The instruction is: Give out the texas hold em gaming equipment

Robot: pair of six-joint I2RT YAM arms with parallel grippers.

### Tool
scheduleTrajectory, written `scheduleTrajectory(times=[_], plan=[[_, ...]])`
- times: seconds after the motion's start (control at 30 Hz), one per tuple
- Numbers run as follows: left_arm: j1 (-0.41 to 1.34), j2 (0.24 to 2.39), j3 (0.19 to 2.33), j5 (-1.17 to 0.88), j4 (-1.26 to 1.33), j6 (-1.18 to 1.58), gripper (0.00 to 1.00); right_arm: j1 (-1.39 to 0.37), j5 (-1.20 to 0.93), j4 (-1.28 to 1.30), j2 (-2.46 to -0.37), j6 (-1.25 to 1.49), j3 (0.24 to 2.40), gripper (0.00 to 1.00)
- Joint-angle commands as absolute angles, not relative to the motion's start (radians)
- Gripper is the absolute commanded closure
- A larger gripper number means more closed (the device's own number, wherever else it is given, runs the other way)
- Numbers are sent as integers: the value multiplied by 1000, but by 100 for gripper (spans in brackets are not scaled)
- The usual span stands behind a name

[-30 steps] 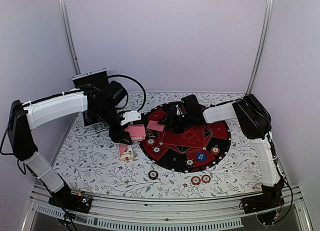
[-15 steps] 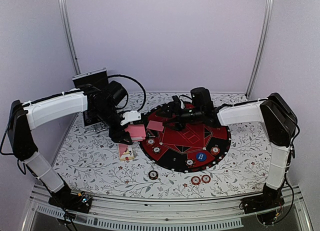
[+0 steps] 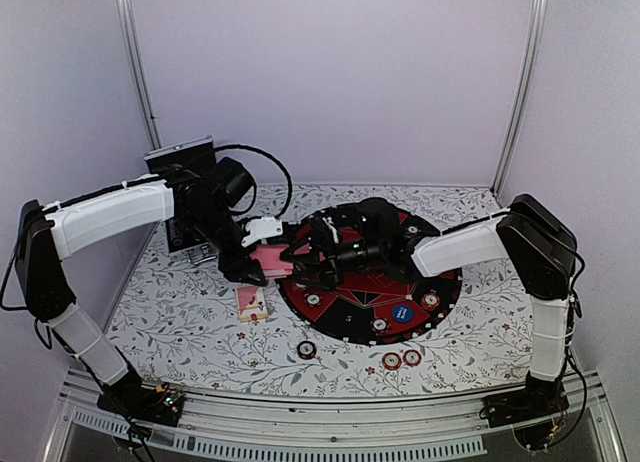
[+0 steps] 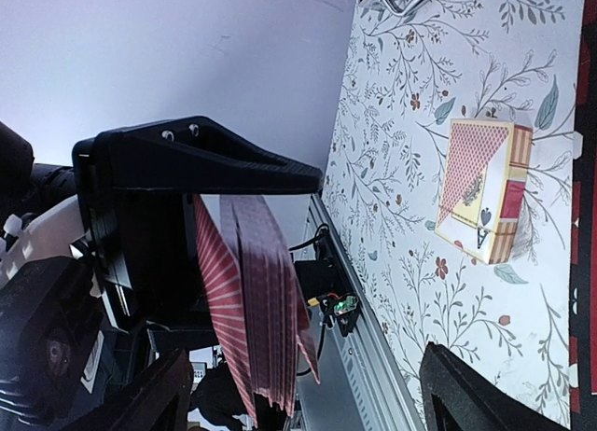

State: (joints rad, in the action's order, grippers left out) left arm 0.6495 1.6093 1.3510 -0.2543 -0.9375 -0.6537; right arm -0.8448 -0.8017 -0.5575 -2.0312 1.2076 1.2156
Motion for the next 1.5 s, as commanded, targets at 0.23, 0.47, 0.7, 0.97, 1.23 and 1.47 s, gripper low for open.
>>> scheduleTrajectory(times=[0.23, 0.47, 0.7, 0.97, 1.23, 1.47], plan=[[643, 1588, 1384, -284, -939, -642, 100, -876, -831, -625, -2164, 1274, 1375, 12], [644, 1586, 1383, -285, -942, -642, 100, -887, -828, -623, -2213, 1288, 1426, 17], [644, 1584, 1381, -284, -945, -642, 100, -876, -795, -621, -2192, 1285, 1382, 29], [644, 1583, 1374, -283, -946, -642, 100, -850, -795, -624, -2129, 1269, 1305, 36], [644, 1585, 1365, -281, -946, -640, 100, -843, -804, -628, -2090, 1264, 1279, 46], [644, 1588, 1362, -278, -946, -638, 100, -842, -814, -633, -2068, 1272, 1282, 64]])
